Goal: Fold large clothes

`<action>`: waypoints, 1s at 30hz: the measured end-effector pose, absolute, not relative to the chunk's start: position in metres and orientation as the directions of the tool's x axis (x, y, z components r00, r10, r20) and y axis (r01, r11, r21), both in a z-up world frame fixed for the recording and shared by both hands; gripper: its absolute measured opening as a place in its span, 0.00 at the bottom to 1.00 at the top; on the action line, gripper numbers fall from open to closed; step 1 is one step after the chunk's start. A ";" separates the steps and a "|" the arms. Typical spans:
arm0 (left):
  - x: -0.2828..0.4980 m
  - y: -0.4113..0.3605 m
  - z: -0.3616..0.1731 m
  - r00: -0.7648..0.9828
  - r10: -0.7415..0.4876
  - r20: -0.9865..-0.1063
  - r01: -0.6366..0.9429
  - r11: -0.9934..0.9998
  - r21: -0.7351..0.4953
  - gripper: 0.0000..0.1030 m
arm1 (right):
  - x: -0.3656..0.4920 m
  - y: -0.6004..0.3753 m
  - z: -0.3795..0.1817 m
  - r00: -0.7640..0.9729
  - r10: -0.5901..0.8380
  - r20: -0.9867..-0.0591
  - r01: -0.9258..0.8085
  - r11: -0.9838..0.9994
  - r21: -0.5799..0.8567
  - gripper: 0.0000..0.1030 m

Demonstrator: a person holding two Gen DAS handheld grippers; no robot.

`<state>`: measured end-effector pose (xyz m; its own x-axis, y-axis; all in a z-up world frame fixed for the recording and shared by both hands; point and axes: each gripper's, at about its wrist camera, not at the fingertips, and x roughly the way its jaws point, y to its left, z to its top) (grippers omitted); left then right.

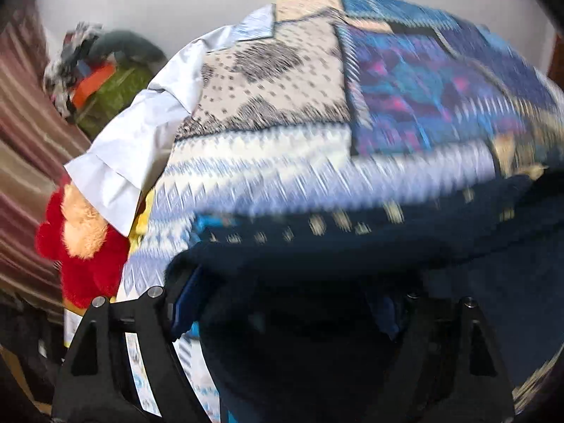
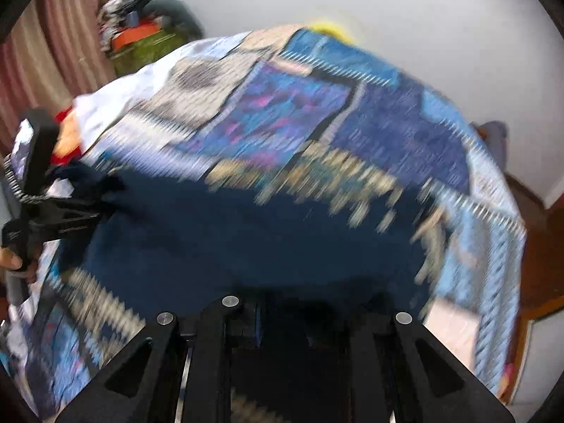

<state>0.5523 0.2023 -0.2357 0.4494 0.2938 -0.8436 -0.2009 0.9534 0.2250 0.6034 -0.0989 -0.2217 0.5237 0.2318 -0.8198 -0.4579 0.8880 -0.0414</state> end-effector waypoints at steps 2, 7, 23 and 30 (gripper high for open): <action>0.560 0.218 -0.217 0.476 0.316 -0.821 -0.261 0.942 0.211 0.79 | 0.626 -0.105 -0.216 0.541 0.208 -0.815 -0.397 0.917 -0.030 0.13; 0.548 0.245 -0.167 0.543 0.395 -0.741 -0.359 0.907 0.221 0.79 | 0.635 -0.126 -0.191 0.638 0.154 -0.755 -0.253 0.967 -0.016 0.13; 0.475 0.166 -0.228 0.471 -0.032 -0.882 -0.010 0.999 -0.042 0.80 | 0.512 -0.015 -0.241 0.349 0.441 -0.827 -0.637 0.759 0.135 0.13; 0.466 0.184 -0.270 0.424 0.137 -0.895 -0.086 0.990 0.111 0.81 | 0.502 -0.039 -0.265 0.489 0.223 -0.843 -0.612 0.777 -0.150 0.12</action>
